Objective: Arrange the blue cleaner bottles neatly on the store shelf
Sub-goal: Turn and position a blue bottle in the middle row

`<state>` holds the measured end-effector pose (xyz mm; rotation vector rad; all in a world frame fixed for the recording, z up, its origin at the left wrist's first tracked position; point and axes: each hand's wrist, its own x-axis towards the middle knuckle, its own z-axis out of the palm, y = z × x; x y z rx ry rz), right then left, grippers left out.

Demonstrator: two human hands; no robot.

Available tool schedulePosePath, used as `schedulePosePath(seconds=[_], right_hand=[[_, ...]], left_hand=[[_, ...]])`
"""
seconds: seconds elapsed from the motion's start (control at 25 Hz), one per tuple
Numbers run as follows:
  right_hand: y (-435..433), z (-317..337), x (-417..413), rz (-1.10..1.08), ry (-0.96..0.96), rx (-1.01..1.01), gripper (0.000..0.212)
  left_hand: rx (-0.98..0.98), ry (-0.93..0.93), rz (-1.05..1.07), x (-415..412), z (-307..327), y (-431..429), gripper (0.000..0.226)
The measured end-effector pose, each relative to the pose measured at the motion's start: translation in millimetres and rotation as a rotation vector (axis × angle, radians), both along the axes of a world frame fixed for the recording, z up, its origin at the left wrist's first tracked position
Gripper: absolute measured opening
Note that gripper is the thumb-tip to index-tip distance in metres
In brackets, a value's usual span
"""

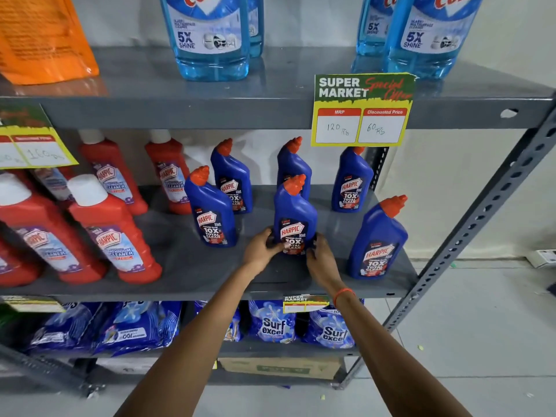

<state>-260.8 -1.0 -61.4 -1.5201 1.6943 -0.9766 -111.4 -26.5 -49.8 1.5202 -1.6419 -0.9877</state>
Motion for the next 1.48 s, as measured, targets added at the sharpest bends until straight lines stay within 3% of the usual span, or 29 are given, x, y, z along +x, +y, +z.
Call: schedulePosePath(seconds=[0.32,0.72,1.16,1.32,1.4,1.48], right_hand=[[35,-14,-3,0.002,0.055,-0.078,0.043],[38,-9,0,-0.025,0.104,-0.04,0.032],[39,-8,7,-0.131,-0.016,-0.051,0.031],[55,8,19,-0.343,-0.189,-0.308,0.039],[61,28,30,-0.401,-0.202,-0.479,0.051],[66,50,45,-0.376,-0.215,-0.611,0.054]], left_hand=[[-0.056,0.024,-0.022,2,-9,38,0.044],[-0.03,0.029,-0.018,3,-8,51,0.046],[-0.018,0.057,-0.015,2,-4,57,0.045],[-0.009,0.106,-0.004,1,2,65,0.066],[-0.112,0.08,0.057,0,13,69,0.075],[-0.278,0.095,0.157,0,29,74,0.068]])
